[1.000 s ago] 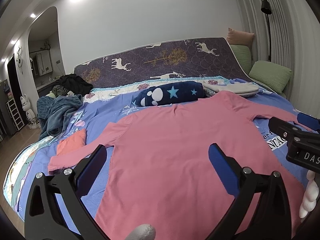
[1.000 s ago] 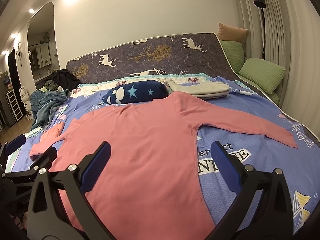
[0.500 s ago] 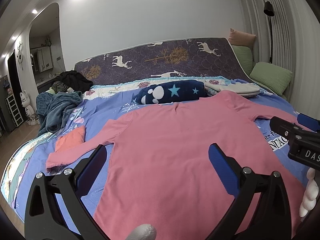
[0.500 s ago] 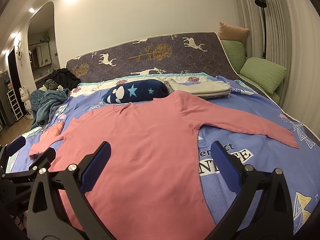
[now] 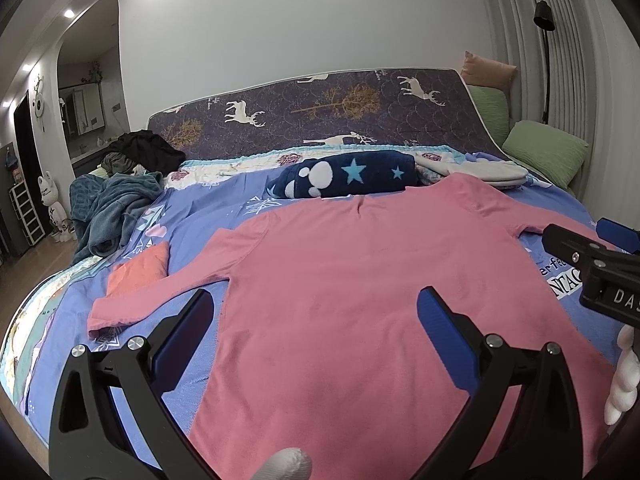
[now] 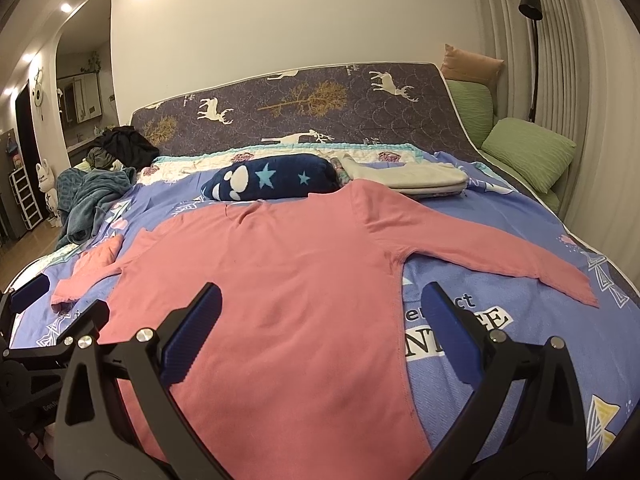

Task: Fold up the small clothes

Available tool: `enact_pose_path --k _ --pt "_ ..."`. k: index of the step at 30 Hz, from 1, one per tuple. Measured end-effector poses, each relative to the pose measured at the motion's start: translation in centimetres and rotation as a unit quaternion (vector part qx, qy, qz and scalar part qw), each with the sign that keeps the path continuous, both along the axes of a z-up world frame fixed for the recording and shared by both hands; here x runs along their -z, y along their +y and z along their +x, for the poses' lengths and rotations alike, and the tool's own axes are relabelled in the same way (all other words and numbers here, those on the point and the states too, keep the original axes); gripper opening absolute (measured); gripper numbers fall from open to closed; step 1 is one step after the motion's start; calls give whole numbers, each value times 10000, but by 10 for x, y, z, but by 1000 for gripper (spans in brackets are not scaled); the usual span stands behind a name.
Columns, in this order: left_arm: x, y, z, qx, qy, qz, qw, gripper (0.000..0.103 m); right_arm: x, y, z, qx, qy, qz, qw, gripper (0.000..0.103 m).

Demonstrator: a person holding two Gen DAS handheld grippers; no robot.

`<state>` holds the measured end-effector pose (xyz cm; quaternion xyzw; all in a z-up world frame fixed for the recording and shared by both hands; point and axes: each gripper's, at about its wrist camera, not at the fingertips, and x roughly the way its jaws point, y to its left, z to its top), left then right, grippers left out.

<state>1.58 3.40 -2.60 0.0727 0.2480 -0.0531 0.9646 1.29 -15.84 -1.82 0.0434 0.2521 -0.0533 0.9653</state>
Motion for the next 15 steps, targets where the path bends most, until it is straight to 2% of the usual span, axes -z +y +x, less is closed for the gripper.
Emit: enact_pose_path --k 3,8,12,15 --pt "2 8 6 -14 64 -114 9999 102 0 5 6 -48 41 -90 9999 101" --pt "11 41 20 135 396 -926 9948 102 -1 16 20 -182 137 -291 9993 101" --pt "16 69 29 -125 442 -883 9950 102 -4 25 34 -278 220 -474 9982 101" --pt "20 113 39 -439 501 -1097 9917 102 -4 33 46 -327 288 -668 9968 101"
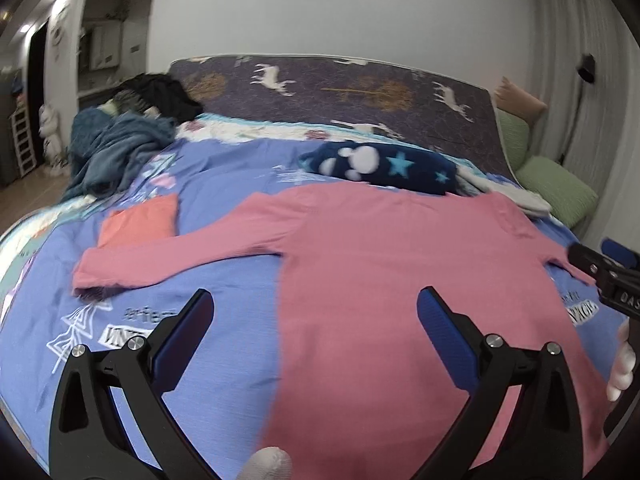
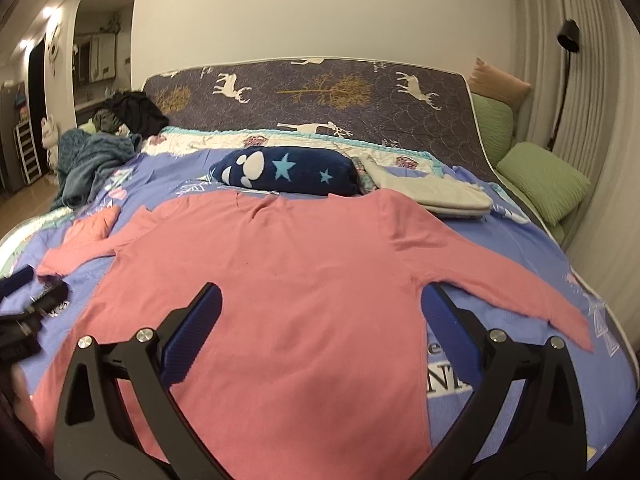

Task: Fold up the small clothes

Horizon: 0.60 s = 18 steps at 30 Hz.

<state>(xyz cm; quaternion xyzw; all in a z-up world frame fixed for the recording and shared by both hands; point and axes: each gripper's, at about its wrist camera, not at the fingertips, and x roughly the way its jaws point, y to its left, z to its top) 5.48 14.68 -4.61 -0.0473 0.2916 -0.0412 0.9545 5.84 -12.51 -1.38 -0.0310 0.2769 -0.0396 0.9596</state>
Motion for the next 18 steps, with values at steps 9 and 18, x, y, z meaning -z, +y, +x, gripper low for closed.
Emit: enact_pose_path --k 9,18 --pt "89 233 51 -2112 932 -3140 9209 83 17 31 34 -210 356 -216 9989 101" --pt "156 322 90 -2947 1160 -4247 8481 49 21 64 57 -478 429 -488 9967 101"
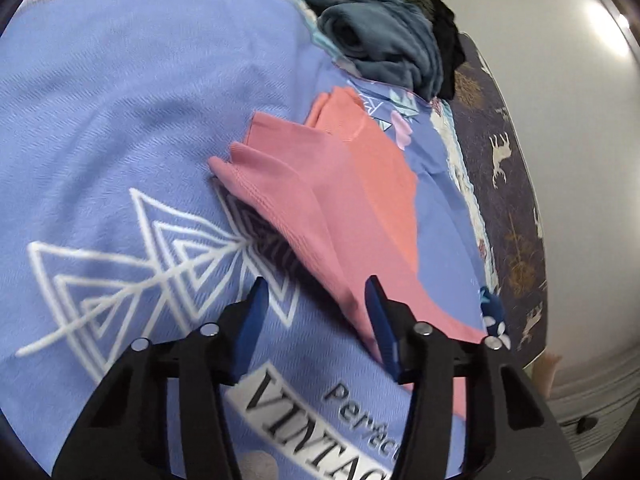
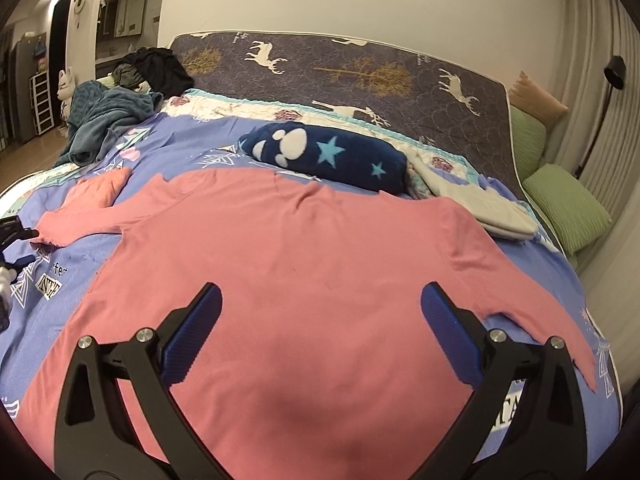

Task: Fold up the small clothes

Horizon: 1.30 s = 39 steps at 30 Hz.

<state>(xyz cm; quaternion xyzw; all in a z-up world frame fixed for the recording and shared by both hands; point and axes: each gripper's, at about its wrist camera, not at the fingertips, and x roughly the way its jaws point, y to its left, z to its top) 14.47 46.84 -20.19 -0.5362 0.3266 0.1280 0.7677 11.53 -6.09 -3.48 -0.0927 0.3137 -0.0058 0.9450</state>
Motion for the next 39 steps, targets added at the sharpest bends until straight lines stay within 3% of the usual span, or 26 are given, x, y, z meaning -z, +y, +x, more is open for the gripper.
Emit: enact_pose_path --k 3,5,7,8,11,14,17,21,24,26,30,32,34,37,39 --pt "13 15 15 -191 35 -210 9996 42 3 7 7 -62 47 -30 10000 101" --pt "17 24 21 -289 -26 -365 9989 21 5 12 13 -113 93 -90 9999 101" --pt "10 30 24 -389 -97 -446 9982 12 7 16 17 -187 122 -161 9996 101" --pt "2 29 22 -421 -118 -327 9985 9 7 19 19 -235 124 -202 9994 101" --pt "-46 16 27 -367 -330 567 9972 5 7 28 28 -389 92 -316 9987 101" --pt "-108 -22 45 46 -778 1508 9855 5 6 36 35 -546 116 -227 9982 101" --pt "-166 -93 68 947 -1421 2161 9613 5 6 38 40 -650 156 -3 9978 101" --pt "-198 -195 88 2160 -1901 2578 9223 5 8 25 46 -431 306 316 9981 101" --pt "-193 -265 97 3052 -1887 2728 8926 5 10 10 43 -251 342 373 9984 101" --pt "-180 -308 102 3595 -1740 3000 8663 5 10 -6 43 -50 375 431 9984 101" --pt "-144 -353 99 4499 -1350 3102 8265 8 14 -34 47 227 583 884 9941 101" --pt "-137 -345 93 4476 -1262 3162 8269 18 15 -45 48 180 680 1159 9908 100" --pt "-134 -321 83 4213 -1209 3226 8389 24 15 -46 49 32 706 1174 9906 96" --pt "-127 -265 67 3534 -915 3385 8672 32 15 -37 57 -470 835 1312 9867 78" --pt "-119 -232 63 3201 -611 3332 8847 32 16 -26 71 -956 1107 1780 9731 60"
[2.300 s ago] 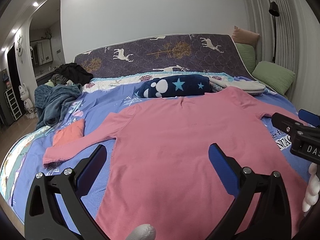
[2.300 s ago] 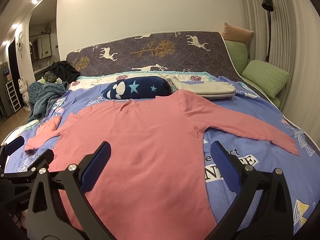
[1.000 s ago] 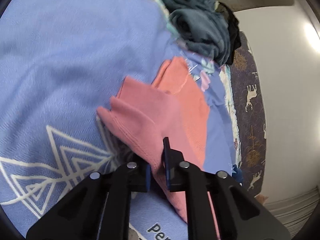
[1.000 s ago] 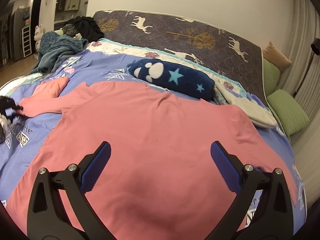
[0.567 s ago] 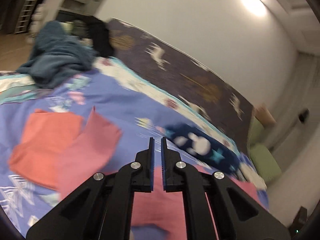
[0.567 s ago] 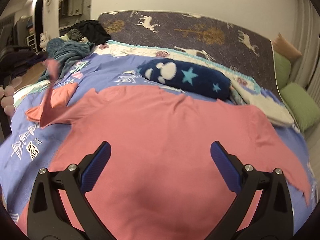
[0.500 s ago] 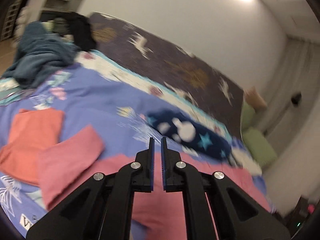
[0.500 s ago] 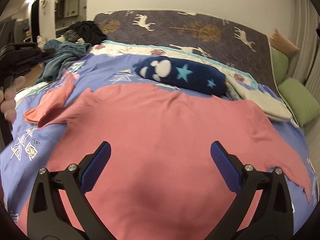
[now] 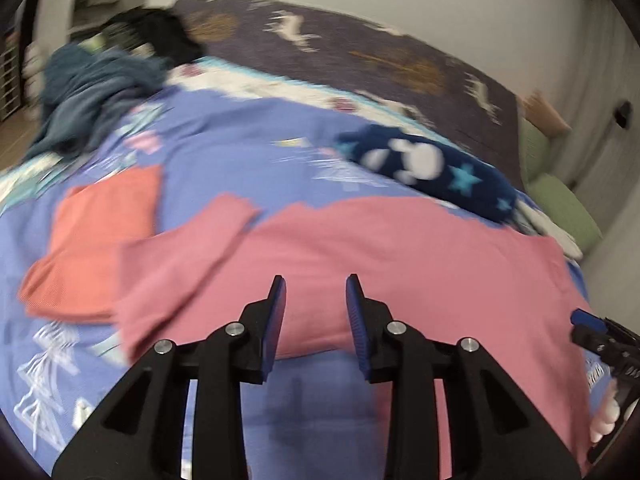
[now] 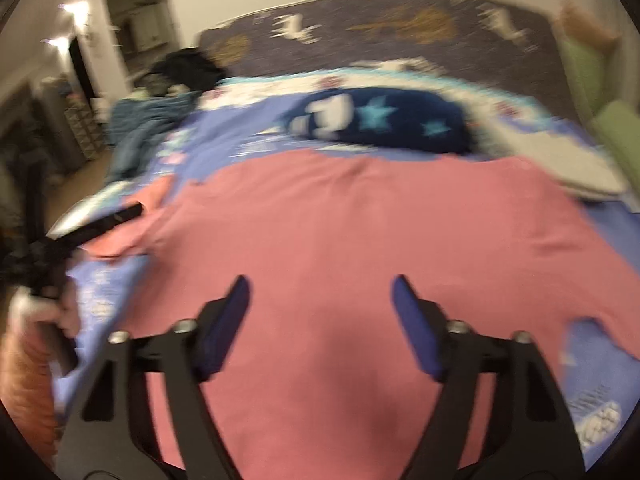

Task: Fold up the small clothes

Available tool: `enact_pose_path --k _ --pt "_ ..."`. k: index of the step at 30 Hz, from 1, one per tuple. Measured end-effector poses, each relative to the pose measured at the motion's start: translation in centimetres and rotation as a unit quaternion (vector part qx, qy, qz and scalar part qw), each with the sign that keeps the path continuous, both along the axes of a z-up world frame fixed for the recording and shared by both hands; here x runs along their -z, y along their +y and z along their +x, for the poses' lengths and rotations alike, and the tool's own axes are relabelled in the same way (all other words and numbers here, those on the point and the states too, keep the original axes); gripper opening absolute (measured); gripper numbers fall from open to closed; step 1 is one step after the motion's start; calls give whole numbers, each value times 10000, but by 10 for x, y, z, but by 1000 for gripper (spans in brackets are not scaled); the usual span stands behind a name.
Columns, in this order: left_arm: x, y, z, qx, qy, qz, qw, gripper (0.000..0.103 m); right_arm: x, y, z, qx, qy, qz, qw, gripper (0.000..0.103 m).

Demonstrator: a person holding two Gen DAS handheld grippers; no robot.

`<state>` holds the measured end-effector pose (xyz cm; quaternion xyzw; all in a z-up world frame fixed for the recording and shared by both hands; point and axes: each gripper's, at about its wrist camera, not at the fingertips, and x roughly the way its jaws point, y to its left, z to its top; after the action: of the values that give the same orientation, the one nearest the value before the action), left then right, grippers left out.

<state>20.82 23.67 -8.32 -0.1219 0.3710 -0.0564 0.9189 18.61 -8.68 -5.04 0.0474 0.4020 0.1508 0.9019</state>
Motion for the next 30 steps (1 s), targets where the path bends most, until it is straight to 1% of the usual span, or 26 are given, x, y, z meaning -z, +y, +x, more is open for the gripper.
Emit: enact_pose_path --k 1,2,3,6,7,9,10,11,12,14,15,17,19,20,21,23,24,25,26,27,29,30 --pt "6 16 -3 -239 122 12 9996 32 1 8 10 -258 159 307 9991 56" --pt "13 32 -6 -484 247 54 9985 32 1 14 20 -418 275 508 9975 50" --pt "20 43 -10 -621 335 102 9975 32 2 28 35 -611 455 759 9942 50" --pt "38 63 -11 -876 589 148 9943 33 5 68 72 -938 772 1070 9868 50" --pt "46 68 -10 -962 709 161 9927 33 7 92 92 -1093 963 1236 9816 50" --pt "56 83 -6 -1047 876 111 9906 35 11 123 117 -1254 1218 1430 9742 50" --pt "61 86 -5 -1103 941 119 9894 36 15 146 132 -1353 1368 1476 9701 50" --pt "65 88 -4 -1145 992 133 9884 36 22 169 148 -1421 1536 1473 9667 52" --pt "68 91 -2 -1181 1035 122 9875 37 26 182 156 -1467 1641 1452 9646 54" --pt "74 94 0 -1239 1086 69 9863 37 44 220 178 -1427 1942 1380 9607 55" --pt "76 95 1 -1267 1104 41 9858 37 50 229 183 -1408 2049 1374 9588 56" --pt "80 94 1 -1300 1089 -14 9855 38 75 255 198 -1351 2428 1397 9504 57" --pt "81 95 -2 -1335 1051 -112 9854 38 92 273 205 -1256 2579 1294 9492 58" --pt "82 96 -3 -1353 1022 -213 9853 39 95 278 206 -1219 2529 1217 9520 58" --pt "84 98 -5 -1378 1003 -296 9849 40 96 285 208 -1196 2442 1135 9556 63" --pt "87 96 -6 -1405 1008 -356 9843 41 98 301 214 -1217 2306 1011 9601 68" --pt "89 94 -5 -1406 1034 -340 9841 41 99 306 216 -1195 2248 955 9623 68" --pt "91 93 -4 -1398 1077 -303 9838 42 103 312 219 -1158 2162 879 9655 65" --pt "92 91 -3 -1384 1120 -264 9837 42 105 315 220 -1140 2069 809 9683 40" --pt "92 90 -2 -1379 1140 -238 9836 42 109 316 223 -1203 2021 858 9681 0" --pt "93 91 -2 -1401 1152 -217 9832 42 109 308 224 -1207 2043 1209 9639 0" --pt "93 92 -2 -1418 1150 -225 9829 42 104 302 223 -1196 1925 1425 9635 0"
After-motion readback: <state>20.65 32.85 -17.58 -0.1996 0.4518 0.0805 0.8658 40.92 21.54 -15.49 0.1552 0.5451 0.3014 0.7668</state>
